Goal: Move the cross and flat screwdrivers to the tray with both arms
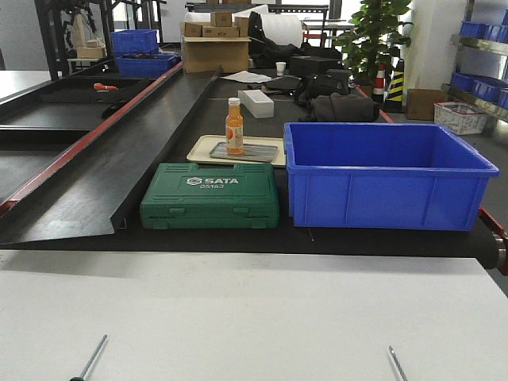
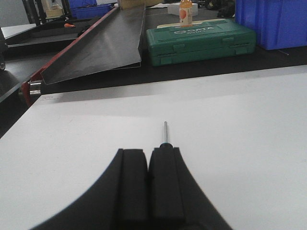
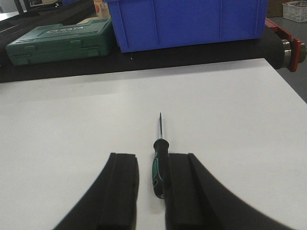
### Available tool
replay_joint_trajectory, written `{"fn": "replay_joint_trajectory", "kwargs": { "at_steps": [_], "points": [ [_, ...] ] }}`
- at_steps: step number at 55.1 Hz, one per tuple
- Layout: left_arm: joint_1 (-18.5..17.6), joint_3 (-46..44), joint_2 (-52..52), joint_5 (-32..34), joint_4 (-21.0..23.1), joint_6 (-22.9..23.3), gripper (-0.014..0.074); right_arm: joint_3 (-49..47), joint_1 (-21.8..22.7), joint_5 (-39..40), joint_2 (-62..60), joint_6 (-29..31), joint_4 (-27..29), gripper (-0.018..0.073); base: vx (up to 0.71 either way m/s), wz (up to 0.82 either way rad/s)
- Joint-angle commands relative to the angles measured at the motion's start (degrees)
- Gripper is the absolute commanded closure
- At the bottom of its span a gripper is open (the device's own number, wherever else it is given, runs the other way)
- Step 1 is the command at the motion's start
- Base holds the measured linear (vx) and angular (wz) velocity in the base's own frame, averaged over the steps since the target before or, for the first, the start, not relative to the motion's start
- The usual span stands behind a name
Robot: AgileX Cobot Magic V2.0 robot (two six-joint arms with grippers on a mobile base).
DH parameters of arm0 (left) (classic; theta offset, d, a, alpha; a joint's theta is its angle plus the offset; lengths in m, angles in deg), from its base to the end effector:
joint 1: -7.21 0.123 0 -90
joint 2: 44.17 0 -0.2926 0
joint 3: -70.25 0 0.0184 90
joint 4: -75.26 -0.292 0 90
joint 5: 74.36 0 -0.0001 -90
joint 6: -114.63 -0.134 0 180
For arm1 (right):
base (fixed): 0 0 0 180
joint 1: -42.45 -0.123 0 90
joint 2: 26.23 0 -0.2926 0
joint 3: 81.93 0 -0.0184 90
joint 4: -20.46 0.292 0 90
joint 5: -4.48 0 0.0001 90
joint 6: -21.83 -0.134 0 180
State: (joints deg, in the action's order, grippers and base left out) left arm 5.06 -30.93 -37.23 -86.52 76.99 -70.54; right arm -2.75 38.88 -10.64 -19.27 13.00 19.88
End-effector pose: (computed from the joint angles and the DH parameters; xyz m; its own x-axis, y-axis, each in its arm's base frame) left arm 0.1320 -0.0058 0.1797 -0.1347 0.0658 -0.9887 0.0521 0.9969 0.0592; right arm 0.1308 0.0078 0.1702 -0.2014 0.1316 -0.9706 -0.0310 0.9896 0.1406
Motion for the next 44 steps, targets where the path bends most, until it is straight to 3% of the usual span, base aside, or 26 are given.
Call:
{"fn": "replay_joint_trajectory", "kwargs": {
  "at_steps": [1,44],
  "points": [
    [-0.1,-1.7,0.4,5.2,0.1,0.4,0.0602,0.4,0.3,4.7,-0.3,0.2,-0.6,0.0316,0.0,0.0],
    [-0.1,-1.7,0.4,9.1,0.1,0.4,0.0602,0.4,0.3,7.6,-0.3,0.2,-0.6,0.0316,0.0,0.0]
  ]
}}
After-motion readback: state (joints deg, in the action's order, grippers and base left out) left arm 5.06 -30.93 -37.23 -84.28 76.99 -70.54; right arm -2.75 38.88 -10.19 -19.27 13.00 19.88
